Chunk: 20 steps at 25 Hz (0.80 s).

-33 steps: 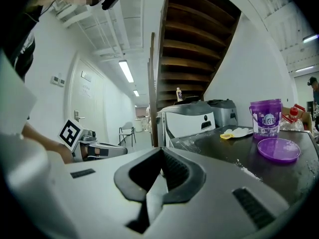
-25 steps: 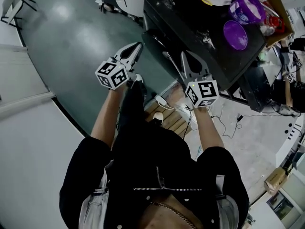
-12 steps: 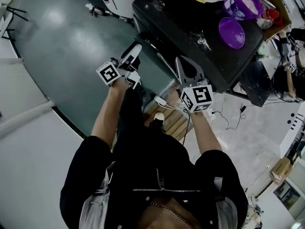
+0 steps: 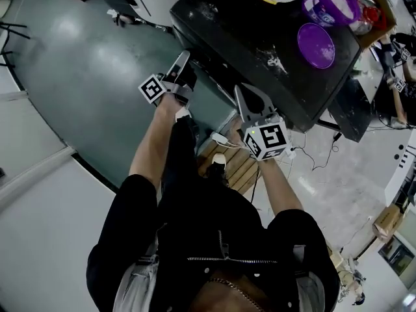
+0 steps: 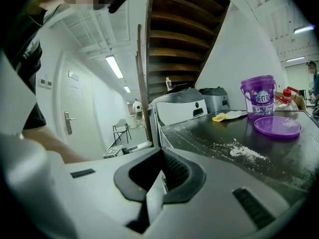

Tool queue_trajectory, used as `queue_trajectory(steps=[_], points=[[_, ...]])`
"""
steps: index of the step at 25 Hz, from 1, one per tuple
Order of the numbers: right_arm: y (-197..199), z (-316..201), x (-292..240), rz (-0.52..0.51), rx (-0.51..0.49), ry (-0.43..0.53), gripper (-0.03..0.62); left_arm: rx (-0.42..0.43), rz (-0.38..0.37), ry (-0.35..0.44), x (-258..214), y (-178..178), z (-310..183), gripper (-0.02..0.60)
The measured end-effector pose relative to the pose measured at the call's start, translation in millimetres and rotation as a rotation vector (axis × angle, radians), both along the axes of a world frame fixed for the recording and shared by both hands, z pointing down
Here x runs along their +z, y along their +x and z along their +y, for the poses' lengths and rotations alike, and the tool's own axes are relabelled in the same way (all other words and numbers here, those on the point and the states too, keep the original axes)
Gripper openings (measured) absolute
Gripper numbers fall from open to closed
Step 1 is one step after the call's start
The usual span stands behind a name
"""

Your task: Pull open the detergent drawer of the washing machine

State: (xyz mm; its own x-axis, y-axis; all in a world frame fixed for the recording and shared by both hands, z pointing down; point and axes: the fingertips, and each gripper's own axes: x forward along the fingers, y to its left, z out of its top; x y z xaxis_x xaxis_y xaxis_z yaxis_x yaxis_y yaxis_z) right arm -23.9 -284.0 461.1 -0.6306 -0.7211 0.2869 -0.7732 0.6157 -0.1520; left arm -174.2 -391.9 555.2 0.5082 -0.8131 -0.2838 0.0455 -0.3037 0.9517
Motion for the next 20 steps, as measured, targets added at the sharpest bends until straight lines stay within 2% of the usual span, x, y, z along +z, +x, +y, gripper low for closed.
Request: queue_trajectory(steps=[9,15,20], points=[[-3,-1,13,-0.002,0.000,-0.041,0.006,0.083,0.026,0.002,18,32,-21,0.314],[-1,3,22,-0.015,0.018,-0.074,0.006,0.093,0.115,0.072,3,32,-40,0.335],[0,5,25,-0.017,0.021,-0.080,0.006,0.082,0.189,0.050,3,30,-44,0.336]])
